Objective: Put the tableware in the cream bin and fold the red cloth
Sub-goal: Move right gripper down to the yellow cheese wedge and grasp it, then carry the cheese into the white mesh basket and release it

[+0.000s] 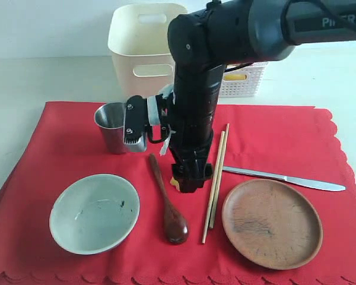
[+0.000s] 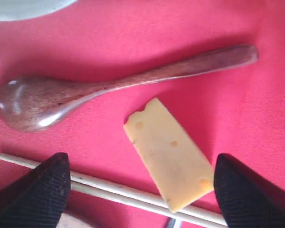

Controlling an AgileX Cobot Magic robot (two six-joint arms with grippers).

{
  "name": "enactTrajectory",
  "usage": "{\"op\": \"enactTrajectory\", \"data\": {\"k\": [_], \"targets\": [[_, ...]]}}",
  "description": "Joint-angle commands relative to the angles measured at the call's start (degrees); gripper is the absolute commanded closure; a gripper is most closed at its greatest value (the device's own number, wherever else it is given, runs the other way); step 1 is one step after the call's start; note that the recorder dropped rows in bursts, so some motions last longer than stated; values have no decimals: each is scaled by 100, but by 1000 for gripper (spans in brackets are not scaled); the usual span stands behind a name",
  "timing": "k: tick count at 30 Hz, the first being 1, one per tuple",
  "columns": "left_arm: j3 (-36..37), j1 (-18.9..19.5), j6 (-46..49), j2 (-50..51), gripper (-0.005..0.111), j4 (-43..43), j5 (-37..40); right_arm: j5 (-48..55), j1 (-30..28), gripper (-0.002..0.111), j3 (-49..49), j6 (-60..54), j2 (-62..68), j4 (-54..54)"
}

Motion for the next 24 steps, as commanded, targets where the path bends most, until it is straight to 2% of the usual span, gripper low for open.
{"op": "enactTrajectory", "data": {"k": [1,8,11,19,24], "targets": [[-3,-7,1,47,106,-30,-38,-221,5,29,50,-213,223,-358],[-3,-7,1,47,106,-30,-38,-255,5,30,50,-213,537,-468],[-3,-7,1,47,106,-30,-38,-255,5,35,50,-213,537,-511],[-3,-7,1,47,106,-30,-38,-245,5,79,50,-202,537,-524],[-3,-7,1,47,106,-30,-38,-245,5,97,50,75,466,-541]]}}
